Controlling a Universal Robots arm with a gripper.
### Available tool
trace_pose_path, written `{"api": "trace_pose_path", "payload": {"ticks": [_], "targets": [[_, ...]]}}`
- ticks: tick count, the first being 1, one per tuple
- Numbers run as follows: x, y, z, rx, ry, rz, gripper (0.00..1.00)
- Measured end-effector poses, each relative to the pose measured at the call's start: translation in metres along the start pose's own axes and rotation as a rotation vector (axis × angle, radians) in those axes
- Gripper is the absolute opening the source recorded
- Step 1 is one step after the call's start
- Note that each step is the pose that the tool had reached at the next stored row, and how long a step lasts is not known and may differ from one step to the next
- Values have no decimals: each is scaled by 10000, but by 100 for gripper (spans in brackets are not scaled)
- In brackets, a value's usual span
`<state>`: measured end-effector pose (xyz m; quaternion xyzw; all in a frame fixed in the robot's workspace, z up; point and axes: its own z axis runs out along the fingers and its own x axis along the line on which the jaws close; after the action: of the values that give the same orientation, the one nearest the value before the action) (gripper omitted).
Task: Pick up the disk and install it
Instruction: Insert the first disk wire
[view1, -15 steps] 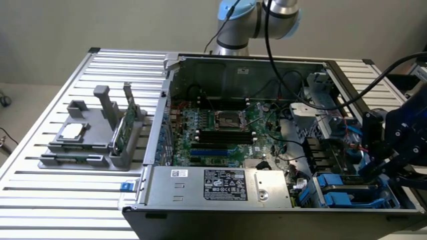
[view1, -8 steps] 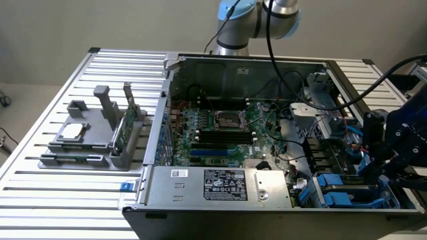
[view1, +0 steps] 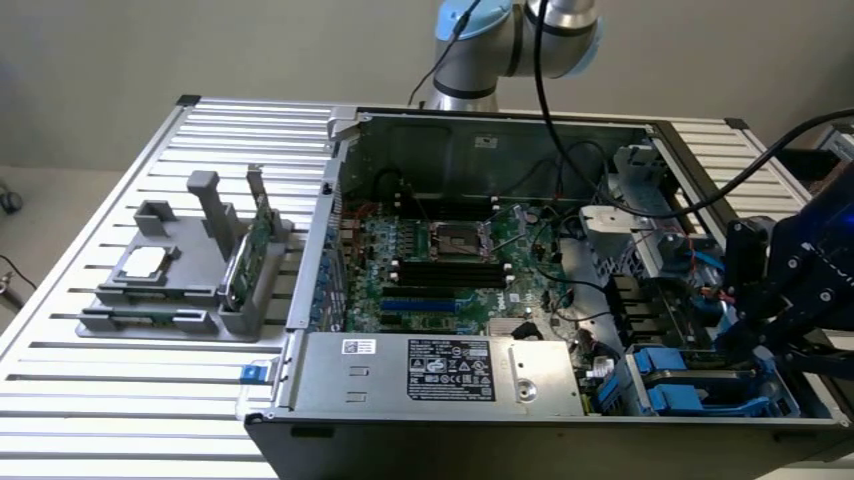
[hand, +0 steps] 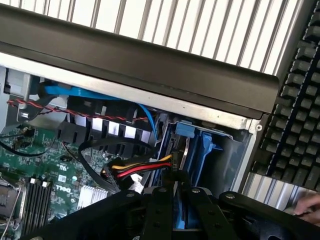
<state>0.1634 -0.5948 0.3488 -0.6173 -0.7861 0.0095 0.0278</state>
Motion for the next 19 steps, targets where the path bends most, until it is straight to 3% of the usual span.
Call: {"api": "trace_pose_path", "payload": {"ticks": [5,8,19], "targets": [[95,23,1,23,-30,24,16],[96,36,1,41,-66,155,16],[90,60,2,154,-267,1106,16]]}}
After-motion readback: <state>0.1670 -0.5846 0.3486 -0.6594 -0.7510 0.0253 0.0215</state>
